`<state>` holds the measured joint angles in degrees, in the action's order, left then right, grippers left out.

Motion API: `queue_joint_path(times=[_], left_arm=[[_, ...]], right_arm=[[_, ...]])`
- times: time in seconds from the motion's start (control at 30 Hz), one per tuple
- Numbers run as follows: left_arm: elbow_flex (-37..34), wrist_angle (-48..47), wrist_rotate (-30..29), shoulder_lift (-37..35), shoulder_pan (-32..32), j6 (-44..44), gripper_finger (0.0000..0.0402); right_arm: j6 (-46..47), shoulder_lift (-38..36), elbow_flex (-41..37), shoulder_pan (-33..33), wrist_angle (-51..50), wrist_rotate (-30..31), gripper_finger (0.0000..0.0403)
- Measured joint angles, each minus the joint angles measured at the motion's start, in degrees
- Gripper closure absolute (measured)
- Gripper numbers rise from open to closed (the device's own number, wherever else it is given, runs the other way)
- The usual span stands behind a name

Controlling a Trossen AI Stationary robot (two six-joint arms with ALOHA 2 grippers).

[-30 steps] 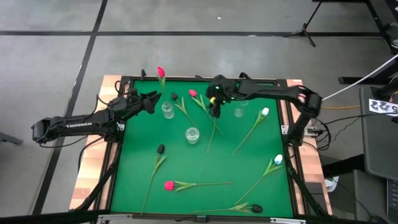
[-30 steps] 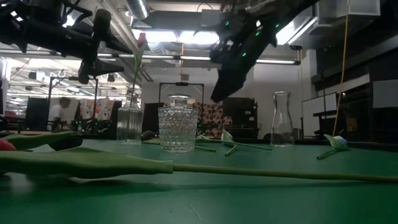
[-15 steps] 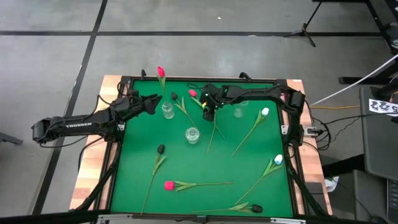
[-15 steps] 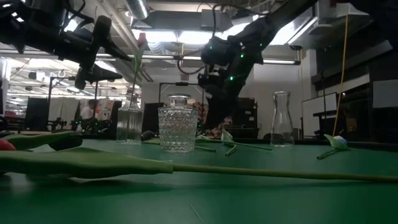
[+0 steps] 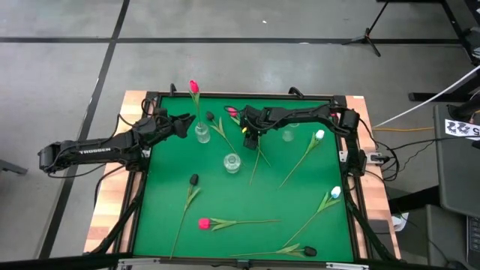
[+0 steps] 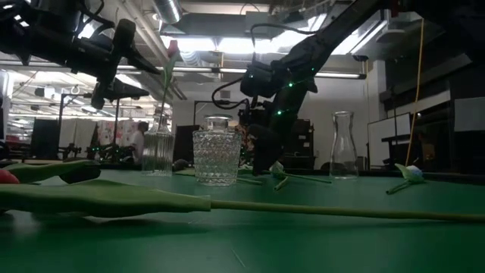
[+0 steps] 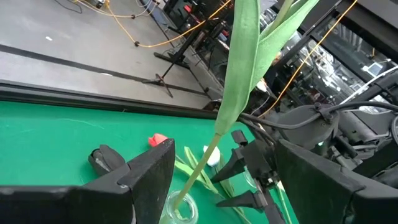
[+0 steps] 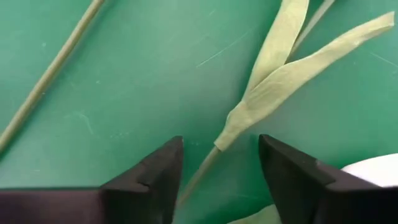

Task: Sort flowers into vase by color
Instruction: Put the top pink tulip into the top left transparent vase

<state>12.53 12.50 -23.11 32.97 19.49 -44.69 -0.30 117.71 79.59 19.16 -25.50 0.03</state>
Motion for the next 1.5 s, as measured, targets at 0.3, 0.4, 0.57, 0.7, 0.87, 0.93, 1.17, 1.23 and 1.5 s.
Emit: queue_joint_path(times=[0.3,0.4,0.57,0.7,0.87,0.93,1.17,1.23,1.5], left_arm=[[0.0,0.01,0.38,0.0,0.0,-1.04,0.0131],[0.0,0.01,2.11,0.0,0.0,-1.79,0.0131],[0.0,0.09,5.0,0.0,0.0,-1.97,0.0131],[0.0,0.1,6.02,0.0,0.0,-2.35,0.0131],[0.0,0.23,7.03,-1.25,0.0,-2.95,0.0131],[0.0,0.01,8.25,-2.47,0.0,-2.75,0.0131],[0.0,0.21,17.0,-9.34,0.0,-0.83,0.0131],[0.0,0.94,20.95,-11.7,0.0,-0.04,0.0131],[0.54,11.64,25.64,-14.82,-0.04,2.0,0.0131]], right_arm=[[0.11,0.0,0.0,0.0,0.48,0.0,0.0388],[1.37,0.0,0.0,0.0,1.05,-0.02,0.0379],[1.89,-0.54,0.0,0.0,4.13,-1.0,0.0394],[4.18,-2.27,0.0,0.59,5.2,-0.82,0.0391],[4.57,-6.07,0.0,2.7,8.51,-0.52,0.0394],[4.87,-8.16,0.0,3.68,9.72,-0.46,0.0391],[4.19,-15.33,0.02,6.23,15.18,-0.11,0.0394],[3.64,-17.36,0.02,6.13,18.22,-0.19,0.039],[3.28,-21.57,0.04,2.95,32.01,-6.99,0.0398]])
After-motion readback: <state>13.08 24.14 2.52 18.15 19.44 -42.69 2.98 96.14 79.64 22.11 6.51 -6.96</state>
